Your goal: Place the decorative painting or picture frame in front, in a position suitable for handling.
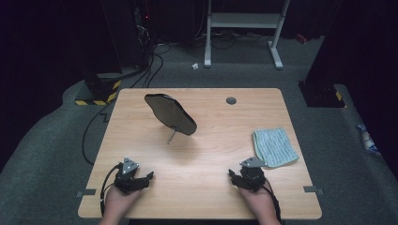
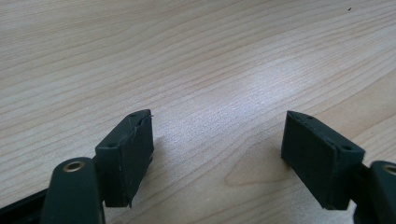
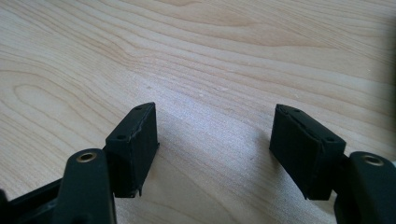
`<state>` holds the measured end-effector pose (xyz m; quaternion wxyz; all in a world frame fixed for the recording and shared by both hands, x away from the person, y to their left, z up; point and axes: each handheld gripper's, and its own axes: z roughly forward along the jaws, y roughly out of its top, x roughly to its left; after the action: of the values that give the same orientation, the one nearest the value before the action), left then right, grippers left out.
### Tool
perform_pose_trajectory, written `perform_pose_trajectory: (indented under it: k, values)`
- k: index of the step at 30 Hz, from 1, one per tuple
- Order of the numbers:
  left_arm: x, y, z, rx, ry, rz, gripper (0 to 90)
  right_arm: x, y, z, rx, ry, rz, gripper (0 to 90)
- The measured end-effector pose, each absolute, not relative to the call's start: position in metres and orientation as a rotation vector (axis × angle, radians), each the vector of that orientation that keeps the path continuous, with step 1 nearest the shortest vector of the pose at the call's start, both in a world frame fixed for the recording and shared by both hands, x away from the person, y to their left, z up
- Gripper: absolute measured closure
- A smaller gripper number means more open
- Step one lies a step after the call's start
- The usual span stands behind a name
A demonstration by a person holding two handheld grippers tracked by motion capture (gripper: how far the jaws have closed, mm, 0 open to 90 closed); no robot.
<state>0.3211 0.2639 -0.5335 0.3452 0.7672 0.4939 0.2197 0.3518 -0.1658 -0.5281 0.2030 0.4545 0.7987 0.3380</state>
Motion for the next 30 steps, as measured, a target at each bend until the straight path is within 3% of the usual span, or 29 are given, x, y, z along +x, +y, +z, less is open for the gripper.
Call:
perform_pose_trajectory:
  k: [30]
  values:
    - [0.3213, 0.2625, -0.5339, 2.013, 1.263, 0.555, 18.7, 0.3506, -0.1661, -0.5280, 1.264, 2.229, 0.941, 32.1]
